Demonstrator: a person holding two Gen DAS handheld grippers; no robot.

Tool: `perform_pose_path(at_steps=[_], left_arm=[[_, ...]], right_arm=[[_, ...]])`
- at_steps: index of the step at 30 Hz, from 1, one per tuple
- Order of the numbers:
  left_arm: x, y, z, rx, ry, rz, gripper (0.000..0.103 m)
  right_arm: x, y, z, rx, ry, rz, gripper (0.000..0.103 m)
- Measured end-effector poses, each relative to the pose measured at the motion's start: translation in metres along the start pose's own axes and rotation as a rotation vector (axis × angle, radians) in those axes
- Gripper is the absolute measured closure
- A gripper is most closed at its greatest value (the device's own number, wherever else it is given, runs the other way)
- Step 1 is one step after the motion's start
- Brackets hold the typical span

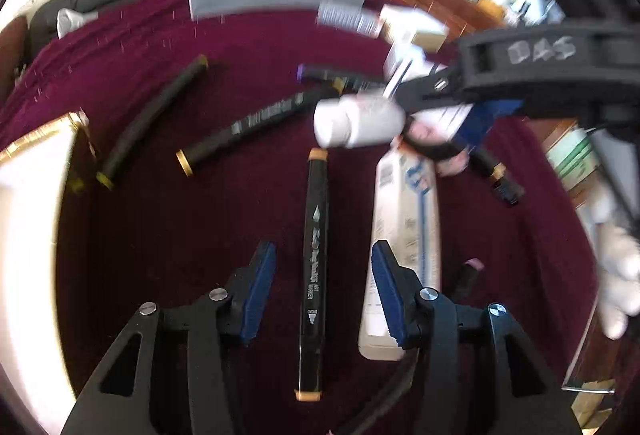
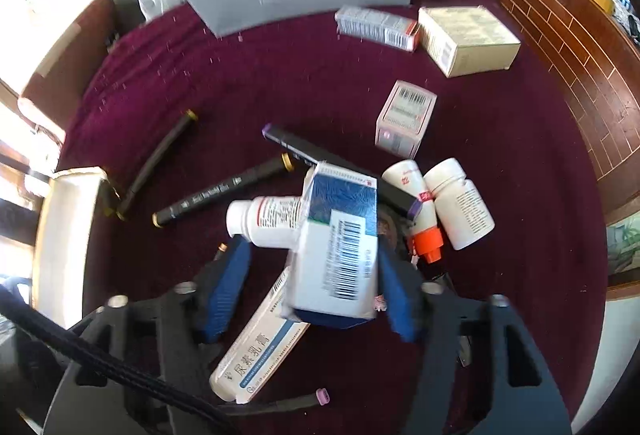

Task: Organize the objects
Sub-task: 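Grasp the white-and-blue toothpaste box with the right gripper and lift it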

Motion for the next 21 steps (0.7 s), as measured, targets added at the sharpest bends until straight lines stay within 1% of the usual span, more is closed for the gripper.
perform_pose_path(at_steps=[1,3,5,6,7,8,9,11,12,14,15,19,21], left_arm=[[0.001,-0.002,0.001,0.035,0.016,0.011,0.059],[0.004,0.001,0.000,0.034,0.058,0.041,0.059],[0.007,0.003,-0.003,0.041,0.107,0.075,0.060],[0.010,0.004,-0.006,0.044,0.151,0.111,0.063],[0.013,0.004,-0.007,0.050,0.179,0.127,0.073],[0.014,0.003,-0.008,0.052,0.183,0.109,0.081],[0.012,0.002,-0.007,0.049,0.168,0.097,0.092],[0.006,-0.001,-0.006,0.040,0.116,0.050,0.092],[0.004,-0.001,-0.007,0.042,0.102,0.044,0.092],[0.001,-0.007,-0.009,0.052,0.077,0.035,0.092],[0.000,-0.012,-0.012,0.060,0.062,0.020,0.092],[-0.006,-0.038,-0.028,0.095,0.007,-0.022,0.092],[-0.011,-0.054,-0.032,0.122,-0.015,-0.044,0.092]], right_arm=[[0.000,0.002,0.000,-0.008,-0.003,-0.013,0.053],[0.003,-0.002,-0.003,-0.002,0.010,-0.011,0.053],[0.010,-0.017,-0.014,0.035,0.065,0.025,0.052],[0.013,-0.025,-0.024,0.048,0.091,0.052,0.051],[0.014,-0.033,-0.038,0.056,0.105,0.088,0.051],[0.014,-0.039,-0.051,0.065,0.106,0.109,0.051],[0.014,-0.044,-0.064,0.071,0.102,0.120,0.051],[0.010,-0.050,-0.090,0.079,0.086,0.127,0.051],[0.007,-0.051,-0.099,0.078,0.079,0.133,0.051],[-0.003,-0.047,-0.111,0.070,0.064,0.138,0.051],[-0.010,-0.042,-0.114,0.056,0.055,0.153,0.051],[-0.027,-0.023,-0.105,0.033,0.079,0.148,0.051],[-0.032,-0.013,-0.099,0.022,0.093,0.115,0.051]])
Point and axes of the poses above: each gripper's, at about its wrist camera, not at the fingertips, and y roughly the way its jaws point, x to its right, z to its top, the point moved 6 cm from there along y, roughly the way its jaws point, and after that the axes turned 4 degrees about -z, right-handed, at the moved point
